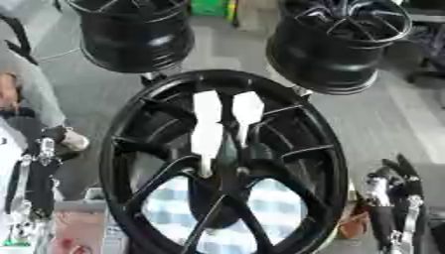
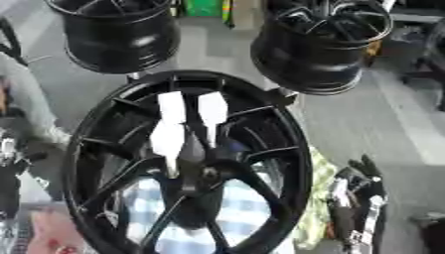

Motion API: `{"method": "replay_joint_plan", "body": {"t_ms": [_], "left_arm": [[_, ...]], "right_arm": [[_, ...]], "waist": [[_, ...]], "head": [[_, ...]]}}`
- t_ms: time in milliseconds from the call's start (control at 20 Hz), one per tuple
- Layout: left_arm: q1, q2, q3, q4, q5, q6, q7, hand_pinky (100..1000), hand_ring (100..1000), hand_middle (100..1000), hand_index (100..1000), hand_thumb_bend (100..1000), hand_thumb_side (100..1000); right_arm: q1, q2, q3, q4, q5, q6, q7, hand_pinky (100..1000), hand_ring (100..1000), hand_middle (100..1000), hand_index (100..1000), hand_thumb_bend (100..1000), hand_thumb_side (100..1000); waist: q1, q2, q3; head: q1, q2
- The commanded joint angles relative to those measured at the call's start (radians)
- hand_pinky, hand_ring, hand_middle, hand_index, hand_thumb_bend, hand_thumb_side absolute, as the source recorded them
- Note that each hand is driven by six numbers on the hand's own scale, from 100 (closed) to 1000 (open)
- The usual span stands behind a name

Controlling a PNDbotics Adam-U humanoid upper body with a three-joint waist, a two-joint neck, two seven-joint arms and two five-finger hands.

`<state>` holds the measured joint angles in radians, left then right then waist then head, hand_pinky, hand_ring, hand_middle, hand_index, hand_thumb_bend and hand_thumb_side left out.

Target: Pull the pin out of the wheel hub.

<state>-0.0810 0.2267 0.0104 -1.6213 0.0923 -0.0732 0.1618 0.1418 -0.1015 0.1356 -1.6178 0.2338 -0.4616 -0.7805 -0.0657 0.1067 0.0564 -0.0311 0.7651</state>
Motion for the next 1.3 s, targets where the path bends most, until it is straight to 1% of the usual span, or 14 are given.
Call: {"method": "replay_joint_plan", "body": {"t_ms": [50, 150, 350, 450, 600, 650, 700, 800, 900, 1000, 1050, 1100, 1150, 1300], "left_arm": [[0.002, 0.094, 0.009, -0.086, 0.002, -0.010, -0.005, 676, 912, 822, 753, 100, 735], [0.015, 0.179, 0.007, -0.162, 0.004, -0.012, -0.013, 679, 909, 820, 758, 100, 716], [0.031, 0.399, -0.002, -0.344, 0.010, -0.004, -0.042, 691, 902, 816, 772, 100, 684], [0.012, 0.507, -0.008, -0.370, 0.011, -0.034, -0.073, 700, 896, 814, 784, 100, 673], [-0.050, 0.673, -0.030, -0.378, -0.008, -0.097, -0.151, 726, 884, 811, 820, 100, 653], [-0.074, 0.717, -0.040, -0.378, -0.020, -0.109, -0.182, 734, 883, 813, 831, 105, 651], [-0.102, 0.760, -0.055, -0.379, -0.037, -0.117, -0.220, 748, 881, 816, 846, 132, 653], [-0.164, 0.824, -0.097, -0.379, -0.091, -0.130, -0.320, 771, 880, 819, 867, 166, 636], [-0.229, 0.855, -0.144, -0.379, -0.149, -0.140, -0.437, 799, 882, 817, 875, 220, 594], [-0.299, 0.859, -0.192, -0.379, -0.199, -0.148, -0.555, 809, 879, 814, 880, 266, 562], [-0.330, 0.853, -0.214, -0.379, -0.212, -0.153, -0.606, 812, 871, 814, 880, 268, 557], [-0.363, 0.846, -0.235, -0.379, -0.218, -0.161, -0.653, 814, 873, 809, 882, 283, 508], [-0.395, 0.838, -0.253, -0.379, -0.231, -0.158, -0.695, 815, 870, 808, 883, 285, 495], [-0.494, 0.797, -0.315, -0.379, -0.273, -0.143, -0.828, 826, 863, 806, 906, 296, 408]], "right_arm": [[-0.005, -0.007, -0.008, -0.009, -0.007, -0.045, -0.051, 553, 581, 708, 874, 100, 549], [-0.006, -0.008, -0.009, -0.009, -0.005, -0.045, -0.052, 553, 581, 708, 874, 100, 550], [-0.010, -0.010, -0.010, -0.006, -0.001, -0.047, -0.054, 553, 581, 707, 874, 100, 551], [-0.011, -0.011, -0.010, -0.004, 0.000, -0.048, -0.055, 553, 581, 707, 874, 100, 551], [-0.012, -0.012, -0.009, -0.001, 0.001, -0.049, -0.056, 553, 581, 707, 873, 100, 551], [-0.012, -0.013, -0.008, 0.000, 0.001, -0.049, -0.056, 553, 581, 707, 873, 100, 551], [-0.012, -0.013, -0.007, 0.001, 0.001, -0.049, -0.055, 553, 581, 707, 874, 100, 551], [-0.013, -0.016, -0.004, 0.002, 0.000, -0.050, -0.053, 553, 581, 707, 873, 100, 551], [-0.014, -0.018, -0.001, 0.004, -0.001, -0.051, -0.050, 553, 580, 707, 873, 100, 552], [-0.015, -0.019, 0.002, 0.005, -0.003, -0.052, -0.048, 553, 580, 707, 873, 100, 552], [-0.016, -0.019, 0.003, 0.006, -0.005, -0.052, -0.047, 553, 580, 707, 873, 100, 550], [-0.017, -0.019, 0.005, 0.007, -0.006, -0.053, -0.045, 553, 580, 707, 873, 100, 553], [-0.017, -0.019, 0.006, 0.008, -0.007, -0.053, -0.044, 553, 580, 707, 873, 100, 553], [-0.018, -0.019, 0.008, 0.011, -0.010, -0.054, -0.041, 552, 580, 706, 873, 100, 554]], "waist": [[0.010, -0.005, -0.001], [0.014, -0.003, -0.002], [0.022, -0.002, -0.013], [0.025, -0.002, -0.019], [0.029, -0.004, -0.027], [0.030, -0.005, -0.030], [0.031, -0.005, -0.033], [0.034, -0.006, -0.042], [0.037, -0.006, -0.052], [0.038, -0.006, -0.060], [0.039, -0.006, -0.064], [0.039, -0.006, -0.067], [0.039, -0.006, -0.070], [0.039, -0.006, -0.076]], "head": [[-0.006, 0.005], [-0.007, 0.005], [-0.010, 0.005], [-0.012, 0.005], [-0.011, 0.005], [-0.011, 0.005], [-0.009, 0.005], [-0.004, 0.005], [0.003, 0.005], [0.008, 0.005], [0.008, 0.005], [0.009, 0.005], [0.010, 0.005], [0.013, 0.005]]}}
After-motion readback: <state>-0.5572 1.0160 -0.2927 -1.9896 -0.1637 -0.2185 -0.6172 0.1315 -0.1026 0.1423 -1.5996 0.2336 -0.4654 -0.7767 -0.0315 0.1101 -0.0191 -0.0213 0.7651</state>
